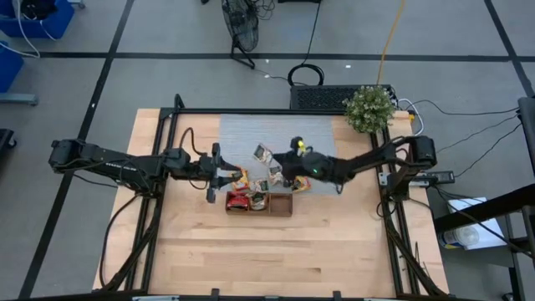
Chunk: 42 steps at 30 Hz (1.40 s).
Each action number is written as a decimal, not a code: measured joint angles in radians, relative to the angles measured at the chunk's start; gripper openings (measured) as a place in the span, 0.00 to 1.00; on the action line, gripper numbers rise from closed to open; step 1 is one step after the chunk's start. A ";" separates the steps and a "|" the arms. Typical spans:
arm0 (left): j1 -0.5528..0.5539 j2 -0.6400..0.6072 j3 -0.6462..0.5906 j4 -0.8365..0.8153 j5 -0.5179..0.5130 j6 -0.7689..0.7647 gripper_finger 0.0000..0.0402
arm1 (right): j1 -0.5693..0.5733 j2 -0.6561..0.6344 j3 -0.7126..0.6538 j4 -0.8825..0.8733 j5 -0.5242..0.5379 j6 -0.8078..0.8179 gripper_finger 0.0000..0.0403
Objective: Pick & Place Tea
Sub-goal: Put the brown tea bag into the middle section of the wooden organizer
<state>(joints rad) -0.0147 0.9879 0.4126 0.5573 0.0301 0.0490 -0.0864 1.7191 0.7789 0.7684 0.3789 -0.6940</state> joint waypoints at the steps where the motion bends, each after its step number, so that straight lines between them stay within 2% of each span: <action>1: 0.000 0.000 0.000 0.021 -0.022 0.000 0.33 | 0.014 0.010 -0.030 0.097 0.025 -0.046 0.00; 5: 0.004 -0.001 0.000 0.079 -0.087 -0.002 0.33 | 0.050 0.029 -0.101 0.365 0.122 -0.177 0.00; 9: 0.006 0.022 0.000 0.102 -0.108 -0.151 0.33 | 0.056 0.031 -0.107 0.391 0.167 -0.227 0.00; 11: 0.007 0.063 0.000 0.162 -0.173 -0.197 0.33 | 0.056 0.031 -0.107 0.393 0.171 -0.237 0.00; 15: 0.035 0.170 0.020 0.303 -0.389 -0.272 0.33 | 0.054 0.031 -0.106 0.395 0.175 -0.240 0.00; 17: 0.060 0.230 0.046 0.311 -0.423 -0.348 0.33 | 0.054 0.031 -0.106 0.400 0.175 -0.242 0.00; 20: 0.098 0.299 0.093 0.313 -0.409 -0.428 0.33 | 0.054 0.031 -0.106 0.403 0.175 -0.242 0.00; 26: 0.150 0.416 0.179 0.281 -0.296 -0.544 0.33 | 0.054 0.031 -0.105 0.410 0.180 -0.254 0.00; 29: 0.168 0.455 0.217 0.213 -0.285 -0.559 0.34 | 0.054 0.031 -0.105 0.410 0.212 -0.261 0.00; 37: 0.172 0.476 0.238 0.162 -0.280 -0.602 0.43 | 0.053 0.031 -0.105 0.410 0.226 -0.264 0.00; 42: 0.172 0.476 0.238 0.163 -0.240 -0.592 0.43 | 0.053 0.031 -0.105 0.410 0.224 -0.262 0.00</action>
<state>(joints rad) 0.1574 1.4639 0.6502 0.7201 -0.2100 -0.5434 -0.0330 1.7500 0.6739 1.1782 0.6033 -0.9562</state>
